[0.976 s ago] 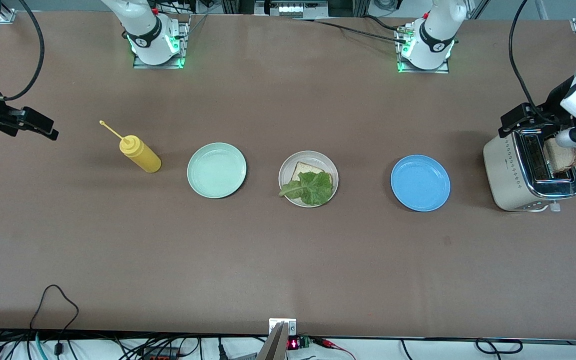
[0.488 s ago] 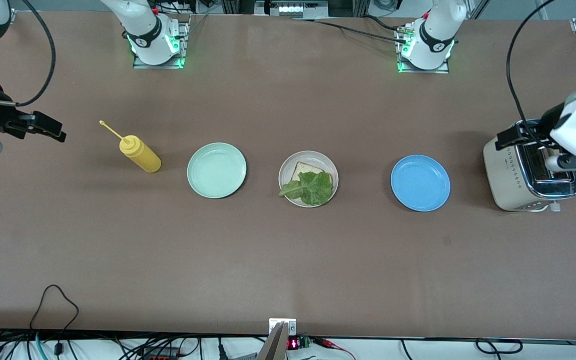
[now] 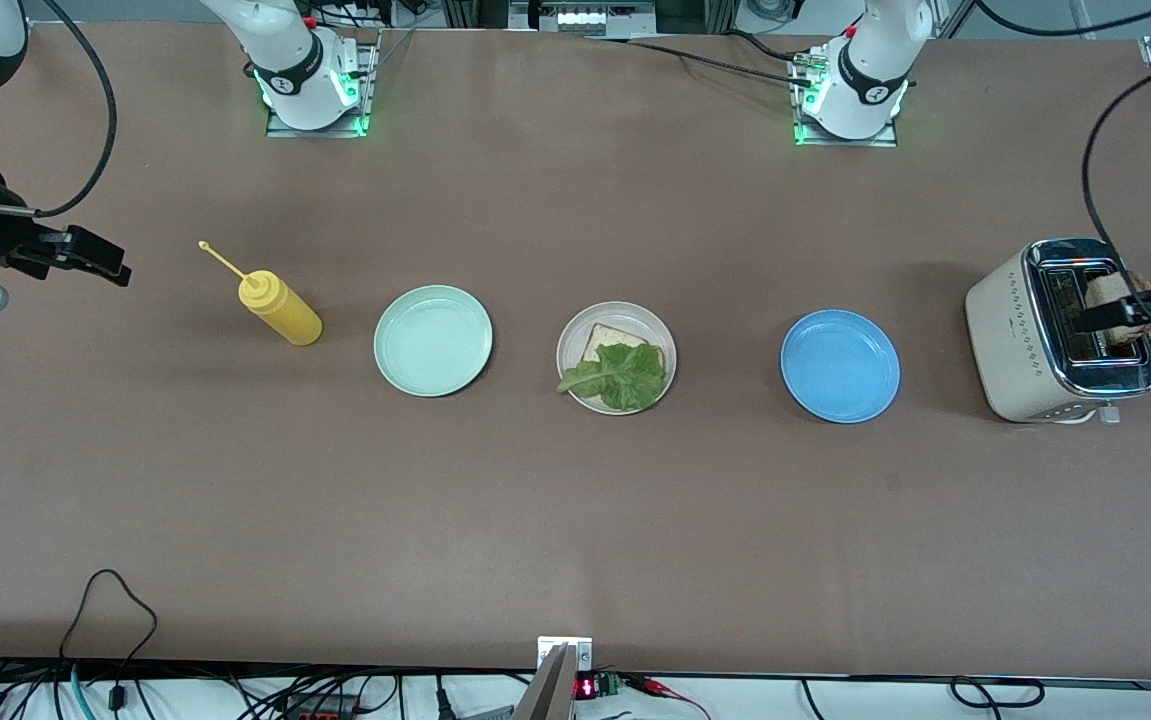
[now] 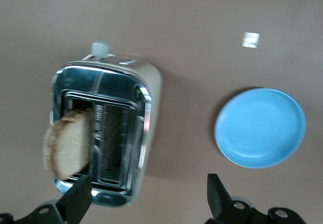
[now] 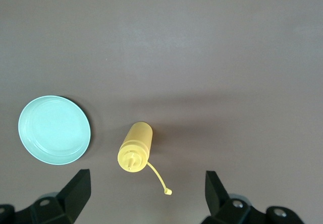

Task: Make sandwich in beige plate with both arms
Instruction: 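Reach the left gripper down to the second bread slice in the toaster, then grasp the second bread slice with the left gripper and lift it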

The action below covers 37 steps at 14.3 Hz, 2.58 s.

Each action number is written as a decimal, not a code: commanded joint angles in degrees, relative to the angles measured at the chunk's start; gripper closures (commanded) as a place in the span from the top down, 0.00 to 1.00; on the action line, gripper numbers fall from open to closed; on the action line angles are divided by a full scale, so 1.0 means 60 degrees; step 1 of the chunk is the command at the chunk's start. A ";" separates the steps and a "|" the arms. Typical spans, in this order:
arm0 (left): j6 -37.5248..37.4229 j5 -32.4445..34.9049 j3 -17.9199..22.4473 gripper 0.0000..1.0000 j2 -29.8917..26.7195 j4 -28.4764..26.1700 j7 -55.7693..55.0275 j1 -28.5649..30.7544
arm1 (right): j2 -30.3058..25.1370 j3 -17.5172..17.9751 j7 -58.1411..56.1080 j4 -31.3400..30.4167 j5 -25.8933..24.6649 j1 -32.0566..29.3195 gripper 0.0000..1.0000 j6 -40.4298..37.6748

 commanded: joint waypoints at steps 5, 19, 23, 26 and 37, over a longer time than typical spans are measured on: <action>0.0173 0.0203 -0.0083 1.00 0.1017 0.0347 0.1191 0.1075 | -0.0031 -0.0060 0.0047 0.0051 -0.0130 0.0098 1.00 -0.0528; 0.0086 0.0071 -0.0083 0.73 0.1794 0.0244 0.3170 0.2028 | -0.0177 -0.0001 0.0120 0.0315 -0.0012 0.0113 1.00 -0.0470; -0.0046 0.0056 -0.0112 0.28 0.1794 0.0259 0.3155 0.2043 | -0.0119 -0.0016 0.0105 0.0315 -0.0012 0.0084 1.00 -0.0367; -0.0149 0.0056 -0.0156 0.06 0.1780 0.0303 0.3184 0.2043 | -0.0148 -0.0031 0.0105 0.0315 -0.0012 0.0084 1.00 -0.0381; -0.3649 -0.0618 -0.0988 0.01 0.1400 0.2894 0.3185 0.1940 | -0.0075 -0.0031 0.0120 0.0315 -0.0071 0.0098 1.00 -0.0279</action>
